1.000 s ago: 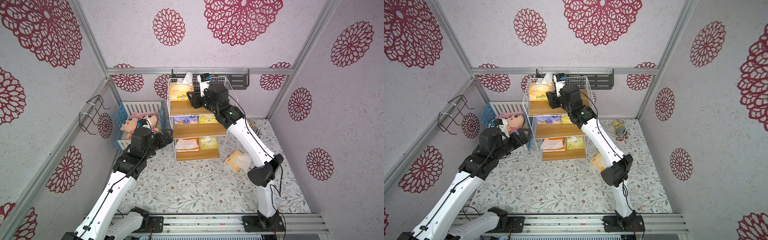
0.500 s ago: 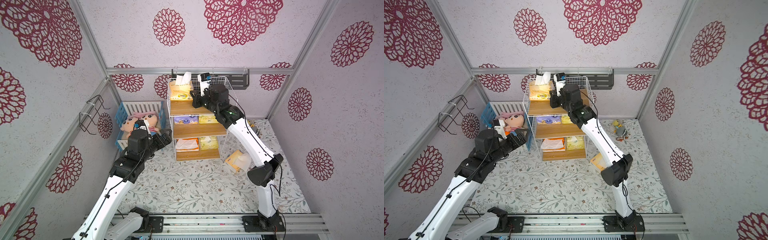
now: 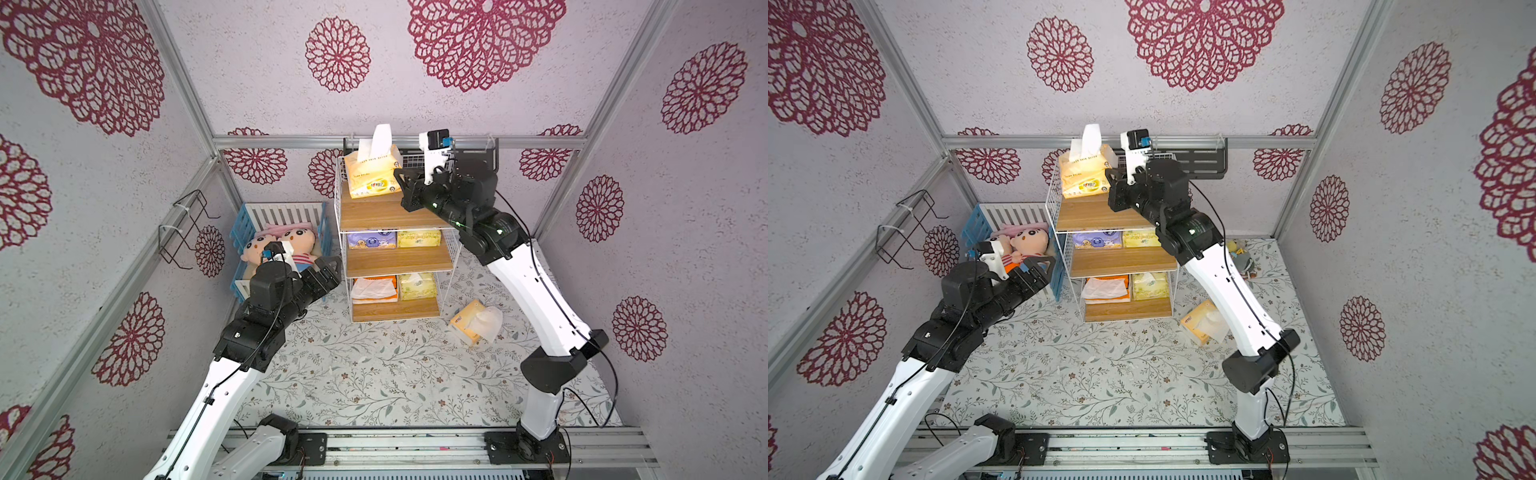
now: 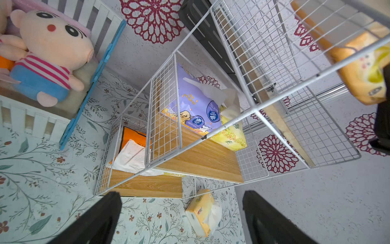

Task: Remove the tissue boxes from the shelf
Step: Pick up a box of tissues from the shelf, then place the box of tissues at the center of the board.

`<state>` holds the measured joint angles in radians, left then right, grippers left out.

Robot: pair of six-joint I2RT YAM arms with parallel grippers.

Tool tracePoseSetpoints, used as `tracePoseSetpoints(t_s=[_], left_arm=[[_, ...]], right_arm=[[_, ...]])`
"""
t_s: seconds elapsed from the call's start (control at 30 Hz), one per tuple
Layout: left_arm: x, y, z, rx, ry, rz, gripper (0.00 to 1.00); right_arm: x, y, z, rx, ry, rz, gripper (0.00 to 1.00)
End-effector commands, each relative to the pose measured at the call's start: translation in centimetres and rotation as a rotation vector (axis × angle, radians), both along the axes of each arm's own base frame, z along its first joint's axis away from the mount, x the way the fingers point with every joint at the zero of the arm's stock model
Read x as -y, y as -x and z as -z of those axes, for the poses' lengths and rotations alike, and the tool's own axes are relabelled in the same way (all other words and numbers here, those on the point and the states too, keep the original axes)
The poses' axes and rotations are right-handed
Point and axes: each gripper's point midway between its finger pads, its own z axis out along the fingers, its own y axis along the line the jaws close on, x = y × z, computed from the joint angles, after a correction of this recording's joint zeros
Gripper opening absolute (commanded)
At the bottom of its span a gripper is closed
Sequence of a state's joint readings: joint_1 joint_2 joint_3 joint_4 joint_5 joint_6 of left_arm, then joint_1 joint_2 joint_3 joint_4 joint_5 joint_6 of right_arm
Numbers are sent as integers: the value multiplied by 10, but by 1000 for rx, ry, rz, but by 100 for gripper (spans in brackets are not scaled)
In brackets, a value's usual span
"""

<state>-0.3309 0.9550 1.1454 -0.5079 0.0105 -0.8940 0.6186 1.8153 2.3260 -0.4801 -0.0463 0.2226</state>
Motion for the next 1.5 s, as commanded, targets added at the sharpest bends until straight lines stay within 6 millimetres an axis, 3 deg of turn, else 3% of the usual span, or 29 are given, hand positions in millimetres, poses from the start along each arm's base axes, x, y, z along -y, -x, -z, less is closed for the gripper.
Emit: tracePoseSetpoints(t_s=[0.0,0.13,0.33,0.5,0.67,0.93,1.27,1.47], left_arm=[[-1,1,-15,40,50,-9,97],[-2,4,-22,55,56,-13,97],[-21,16,-43,113,9,-80,97],[-40,31,-57,172,5,-152,97],[-48,40,-57,190,27,-182,97],[-42,39,-39,154,85,-167,97],[-25,32,11,36,74,-126,97],[-23,33,25,13,69,-134,97]], right_arm=[[17,26,-20,29,-56,-5,0],[27,48,-4,27,-92,-30,0],[56,97,10,48,-163,-48,0],[70,130,41,-4,-160,-72,0],[81,157,69,-46,-157,-90,0],[86,178,106,-104,-160,-108,0],[65,190,188,-223,-125,-133,0],[47,194,232,-280,-125,-147,0]])
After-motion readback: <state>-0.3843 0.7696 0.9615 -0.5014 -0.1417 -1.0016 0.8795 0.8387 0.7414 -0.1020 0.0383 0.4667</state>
